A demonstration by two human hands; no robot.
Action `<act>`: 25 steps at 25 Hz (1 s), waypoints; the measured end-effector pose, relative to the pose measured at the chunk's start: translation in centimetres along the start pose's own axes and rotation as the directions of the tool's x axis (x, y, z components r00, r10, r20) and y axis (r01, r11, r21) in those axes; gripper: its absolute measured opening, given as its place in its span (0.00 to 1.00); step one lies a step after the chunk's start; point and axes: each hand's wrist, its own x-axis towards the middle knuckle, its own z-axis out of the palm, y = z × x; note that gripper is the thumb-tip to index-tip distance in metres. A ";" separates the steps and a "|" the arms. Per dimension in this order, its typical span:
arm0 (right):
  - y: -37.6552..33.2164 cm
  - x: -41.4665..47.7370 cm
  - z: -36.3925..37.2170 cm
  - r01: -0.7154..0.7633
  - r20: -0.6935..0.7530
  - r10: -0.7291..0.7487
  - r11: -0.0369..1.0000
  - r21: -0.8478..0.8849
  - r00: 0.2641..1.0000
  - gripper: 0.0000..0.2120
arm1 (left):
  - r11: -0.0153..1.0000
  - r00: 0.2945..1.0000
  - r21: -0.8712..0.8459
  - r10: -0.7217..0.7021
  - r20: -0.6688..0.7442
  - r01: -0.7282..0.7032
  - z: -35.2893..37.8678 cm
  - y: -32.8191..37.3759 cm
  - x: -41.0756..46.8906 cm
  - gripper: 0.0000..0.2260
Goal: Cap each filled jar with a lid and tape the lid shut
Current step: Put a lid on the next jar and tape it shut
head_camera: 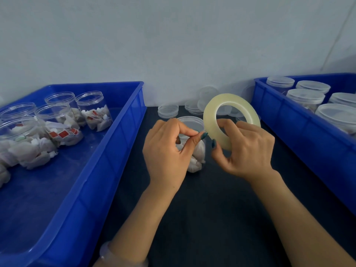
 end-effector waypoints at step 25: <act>3.5 -0.6 1.5 -0.244 0.173 0.262 0.963 -0.119 0.949 0.36 | 0.850 0.852 -0.058 -0.522 0.039 0.524 -3.1 -4.1 -2.1 0.09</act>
